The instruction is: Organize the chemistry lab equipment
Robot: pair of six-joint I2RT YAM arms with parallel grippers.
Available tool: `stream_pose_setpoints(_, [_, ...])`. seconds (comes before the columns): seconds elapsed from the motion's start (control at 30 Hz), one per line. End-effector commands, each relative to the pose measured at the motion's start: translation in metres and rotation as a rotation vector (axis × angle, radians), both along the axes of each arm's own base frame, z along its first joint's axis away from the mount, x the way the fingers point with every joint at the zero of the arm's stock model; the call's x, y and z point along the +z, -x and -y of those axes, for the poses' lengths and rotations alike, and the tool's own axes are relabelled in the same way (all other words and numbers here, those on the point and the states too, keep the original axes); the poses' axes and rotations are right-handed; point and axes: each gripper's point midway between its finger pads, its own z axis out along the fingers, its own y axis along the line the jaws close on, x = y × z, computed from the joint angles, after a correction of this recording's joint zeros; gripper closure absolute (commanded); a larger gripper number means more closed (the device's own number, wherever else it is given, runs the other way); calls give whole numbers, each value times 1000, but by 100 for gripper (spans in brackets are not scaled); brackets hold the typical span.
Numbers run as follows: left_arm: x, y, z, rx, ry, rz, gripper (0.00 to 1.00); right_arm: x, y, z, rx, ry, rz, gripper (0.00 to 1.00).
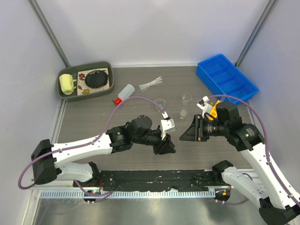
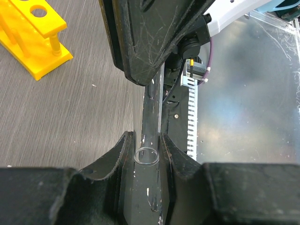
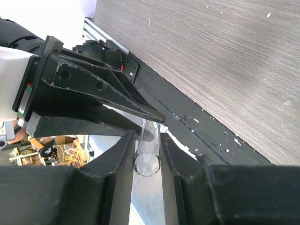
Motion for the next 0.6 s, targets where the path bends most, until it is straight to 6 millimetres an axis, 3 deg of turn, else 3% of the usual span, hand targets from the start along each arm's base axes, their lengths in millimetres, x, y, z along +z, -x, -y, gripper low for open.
stream_pose_setpoints(0.0, [35, -18, 9, 29, 109, 69, 86, 16, 0, -8, 38, -48, 38, 83])
stream_pose_setpoints(0.1, [39, -26, 8, 59, 116, 68, 76, 15, -4, -6, 21, -31, 48, 85])
stream_pose_setpoints(0.13, [40, -28, 7, 73, 119, 65, 66, 15, -6, -6, 11, -22, 52, 85])
stream_pose_setpoints(0.17, [43, -33, 7, 94, 120, 65, 48, 13, -10, -4, -9, -4, 58, 86])
stream_pose_setpoints(0.23, [45, -43, 6, 157, 108, 54, 33, 10, -17, -2, -28, 23, 60, 87])
stream_pose_setpoints(0.27, [35, -46, 2, 187, 56, 33, 25, 7, -24, 1, -59, 48, 74, 88])
stream_pose_setpoints(0.3, [44, -56, 1, 242, 51, 41, 25, 5, -29, 1, -62, 67, 79, 88])
stream_pose_setpoints(0.37, [34, -60, -6, 291, -22, 6, 20, -1, -42, 8, -111, 125, 96, 89])
stream_pose_setpoints(0.57, [47, -76, -32, 470, -66, -11, 12, -14, -80, 16, -198, 255, 121, 93])
